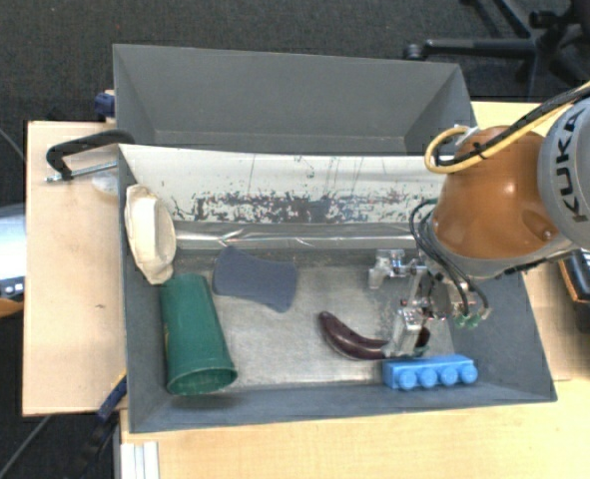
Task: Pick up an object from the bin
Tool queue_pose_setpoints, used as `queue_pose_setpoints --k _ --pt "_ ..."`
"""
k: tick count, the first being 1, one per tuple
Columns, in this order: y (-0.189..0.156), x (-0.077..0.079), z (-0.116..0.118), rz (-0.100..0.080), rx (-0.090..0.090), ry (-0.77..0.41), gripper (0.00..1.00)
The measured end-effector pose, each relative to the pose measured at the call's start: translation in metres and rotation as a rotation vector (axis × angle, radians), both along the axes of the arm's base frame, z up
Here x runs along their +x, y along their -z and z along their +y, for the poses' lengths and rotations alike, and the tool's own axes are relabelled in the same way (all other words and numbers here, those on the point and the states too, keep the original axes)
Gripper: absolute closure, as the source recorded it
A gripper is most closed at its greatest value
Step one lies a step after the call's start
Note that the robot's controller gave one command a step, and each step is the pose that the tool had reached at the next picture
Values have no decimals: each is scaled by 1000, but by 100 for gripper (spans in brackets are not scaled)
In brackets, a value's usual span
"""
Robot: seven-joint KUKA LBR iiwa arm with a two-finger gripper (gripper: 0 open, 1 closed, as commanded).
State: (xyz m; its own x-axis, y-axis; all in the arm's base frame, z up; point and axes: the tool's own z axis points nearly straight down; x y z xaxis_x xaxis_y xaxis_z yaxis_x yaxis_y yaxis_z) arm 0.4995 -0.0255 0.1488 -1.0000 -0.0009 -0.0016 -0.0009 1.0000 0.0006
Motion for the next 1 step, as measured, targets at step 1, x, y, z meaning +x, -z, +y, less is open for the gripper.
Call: queue_pose_setpoints --k 1 --pt "0 0 0 0 0 0 0"
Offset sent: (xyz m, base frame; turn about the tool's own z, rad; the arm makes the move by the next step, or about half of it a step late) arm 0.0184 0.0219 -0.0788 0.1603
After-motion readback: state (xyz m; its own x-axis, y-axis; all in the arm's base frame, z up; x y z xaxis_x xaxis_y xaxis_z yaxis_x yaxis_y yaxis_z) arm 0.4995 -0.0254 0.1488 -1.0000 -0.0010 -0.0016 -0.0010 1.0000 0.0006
